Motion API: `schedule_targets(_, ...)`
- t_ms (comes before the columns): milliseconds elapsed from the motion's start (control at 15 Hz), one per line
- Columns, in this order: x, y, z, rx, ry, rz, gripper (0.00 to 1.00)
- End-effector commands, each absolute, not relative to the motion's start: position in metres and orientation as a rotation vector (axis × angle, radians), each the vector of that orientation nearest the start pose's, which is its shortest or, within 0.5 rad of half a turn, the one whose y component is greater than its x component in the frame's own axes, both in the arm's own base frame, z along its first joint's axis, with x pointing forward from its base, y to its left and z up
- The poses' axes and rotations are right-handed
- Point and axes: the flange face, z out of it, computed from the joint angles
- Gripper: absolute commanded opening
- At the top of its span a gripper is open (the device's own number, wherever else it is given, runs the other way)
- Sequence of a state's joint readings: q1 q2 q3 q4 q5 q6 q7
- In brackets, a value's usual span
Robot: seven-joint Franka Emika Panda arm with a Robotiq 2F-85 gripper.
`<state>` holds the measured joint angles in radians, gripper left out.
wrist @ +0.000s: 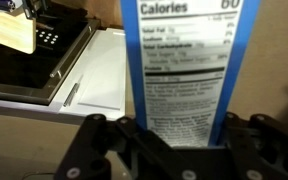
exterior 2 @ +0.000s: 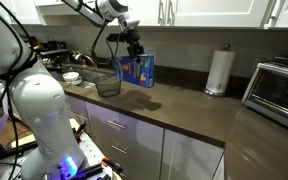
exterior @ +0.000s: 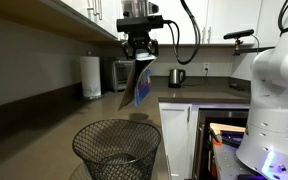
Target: Pour the contents from the box into the black then put the box on the counter
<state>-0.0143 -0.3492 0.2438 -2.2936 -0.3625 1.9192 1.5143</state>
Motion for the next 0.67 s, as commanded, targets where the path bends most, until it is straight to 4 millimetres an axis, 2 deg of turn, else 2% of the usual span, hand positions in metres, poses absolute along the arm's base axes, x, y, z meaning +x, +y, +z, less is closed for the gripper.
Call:
schedule_targets(0,0.4335,0.0864,0.4947,-2.858,1.888,-0.551,0.34)
schedule_targets(67,0.4373,0.085,0.4876,-2.848,1.875,-0.509,0.37)
schedule_targets(600,0.4367,0.0855,0.4872,-2.853,1.876,-0.506,0.37)
